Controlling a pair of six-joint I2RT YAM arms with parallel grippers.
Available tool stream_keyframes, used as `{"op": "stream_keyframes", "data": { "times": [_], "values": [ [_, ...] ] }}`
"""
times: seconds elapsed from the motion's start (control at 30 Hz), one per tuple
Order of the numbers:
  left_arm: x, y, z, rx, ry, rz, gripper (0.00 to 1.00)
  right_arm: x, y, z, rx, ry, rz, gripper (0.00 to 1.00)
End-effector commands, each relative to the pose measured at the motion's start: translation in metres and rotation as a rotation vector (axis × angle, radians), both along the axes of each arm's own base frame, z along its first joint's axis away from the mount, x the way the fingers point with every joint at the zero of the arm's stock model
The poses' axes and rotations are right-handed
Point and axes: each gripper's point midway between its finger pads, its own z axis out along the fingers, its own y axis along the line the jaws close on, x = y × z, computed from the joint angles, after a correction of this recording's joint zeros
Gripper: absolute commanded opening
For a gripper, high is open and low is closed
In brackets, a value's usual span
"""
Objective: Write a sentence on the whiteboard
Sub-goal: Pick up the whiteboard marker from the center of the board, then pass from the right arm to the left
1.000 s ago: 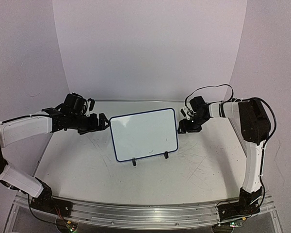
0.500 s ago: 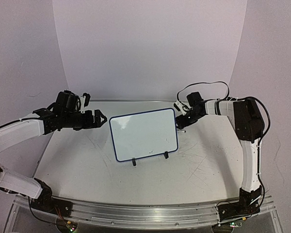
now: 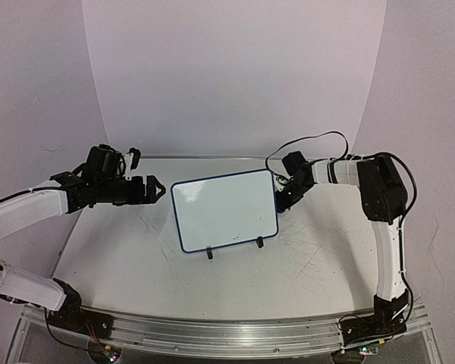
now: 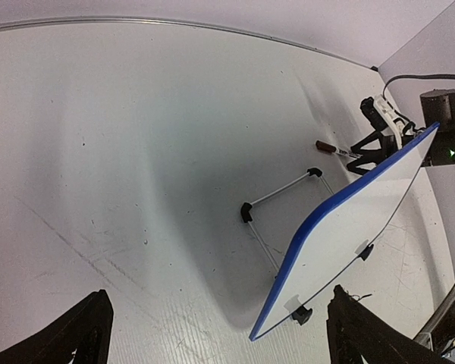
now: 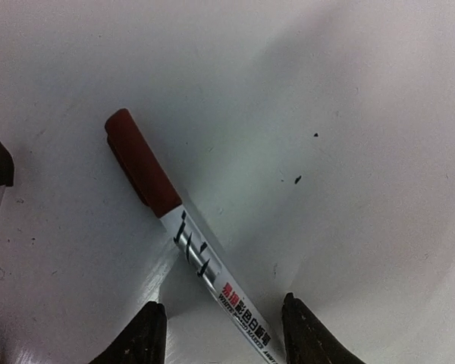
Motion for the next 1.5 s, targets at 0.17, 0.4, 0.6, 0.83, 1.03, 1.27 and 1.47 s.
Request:
{"op": "stream_keyframes", "data": {
  "times": [0.17, 0.4, 0.6, 0.83, 1.03, 1.27, 1.47],
  "values": [
    [-0.001, 0.007, 0.018, 0.036, -0.086, -0.005, 0.99, -0.015, -0.028, -0.022, -0.115, 0.061, -0.094, 0.1],
    [0.002, 0.011, 0.035, 0.035, -0.132, 0.016, 0.99, -0.007, -0.037, 0.005, -0.022, -0.011, -0.242, 0.0],
    [0.003, 0.016, 0.063, 0.002, -0.194, 0.05, 0.99, -0.008, -0.055, 0.077, 0.133, -0.163, -0.364, 0.0],
    [-0.004, 0.008, 0.094, -0.076, -0.254, 0.008, 0.99, -0.048, -0.088, 0.173, 0.231, -0.344, -0.491, 0.0],
    [-0.012, -0.019, 0.113, -0.215, -0.243, -0.113, 0.99, -0.115, -0.048, 0.237, 0.356, -0.417, -0.26, 0.0],
    [-0.033, -0.071, 0.111, -0.402, -0.126, -0.366, 0.89, -0.193, 0.047, 0.257, 0.406, -0.351, 0.104, 0.0],
    [-0.065, -0.113, 0.1, -0.476, -0.043, -0.589, 0.96, -0.234, 0.107, 0.233, 0.436, -0.219, 0.327, 0.0]
  ]
}}
